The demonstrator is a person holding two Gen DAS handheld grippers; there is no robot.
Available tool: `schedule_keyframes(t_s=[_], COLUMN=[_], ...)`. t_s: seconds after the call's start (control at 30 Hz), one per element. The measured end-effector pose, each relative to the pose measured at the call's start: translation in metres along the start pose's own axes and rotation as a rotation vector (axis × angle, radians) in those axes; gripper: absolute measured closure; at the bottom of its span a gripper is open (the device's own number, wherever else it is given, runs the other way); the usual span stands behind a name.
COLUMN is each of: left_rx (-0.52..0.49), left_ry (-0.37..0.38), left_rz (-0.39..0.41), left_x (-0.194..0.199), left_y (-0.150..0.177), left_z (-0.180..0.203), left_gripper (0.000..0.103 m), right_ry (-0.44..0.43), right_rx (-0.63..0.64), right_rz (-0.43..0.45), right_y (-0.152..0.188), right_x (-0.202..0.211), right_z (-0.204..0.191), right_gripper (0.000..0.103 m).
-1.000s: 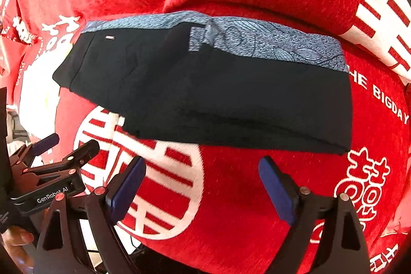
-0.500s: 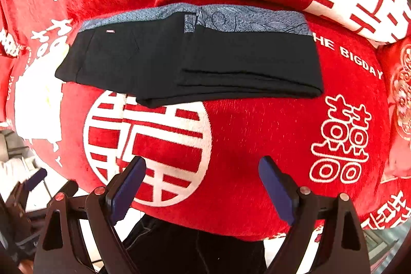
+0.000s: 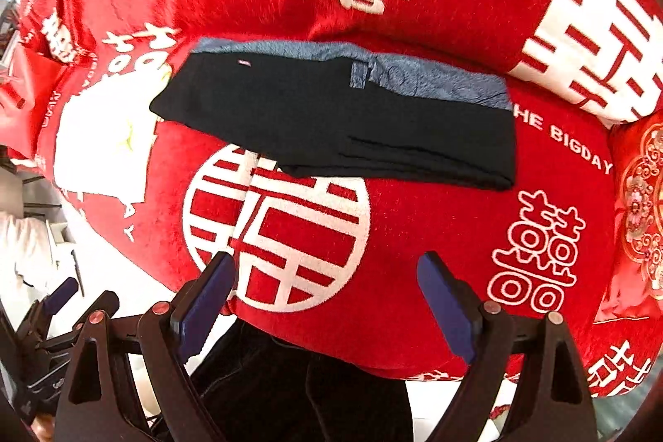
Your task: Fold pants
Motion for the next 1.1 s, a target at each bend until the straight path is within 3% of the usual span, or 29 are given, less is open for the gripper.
schedule_keyframes(t_s=[0.37, 0.73, 0.9, 1.1], left_rx=[0.075, 0.108, 0.078, 0.022], left_ry=[0.002, -0.035, -0.035, -0.026], left_rz=[0.087, 0.064, 0.051, 0.105], left_x=[0.038, 0.043, 0.039, 0.052], left_y=[0.02, 0.041, 0.036, 0.011], left_z=[0.01, 0.013, 0.017, 0.0], left_gripper=[0.0, 0.0, 0.0, 0.0], right_ry=[-0.002, -0.034, -0.007, 0.031], right_rx=[-0.017, 0.001, -0.03, -0.122], right_rz=[-0.026, -0.02, -0.017, 0.007], right_y=[0.019, 0.028, 0.036, 0.031], right_x=[0.014, 0.018, 0.025, 0.019], right_z=[0.024, 0.027, 0.042, 0.048], right_gripper=[0.011, 0.011, 0.011, 0.011])
Point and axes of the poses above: each gripper's, at about its wrist camera, not at the fingertips, and x roughly against the way its jaws point, z to its right, y to its underside, the point moved 5 cm from there along -x, roughly the way its jaws point, and after that the axes turned 9 degrees about -y, right-handed, at the moved point
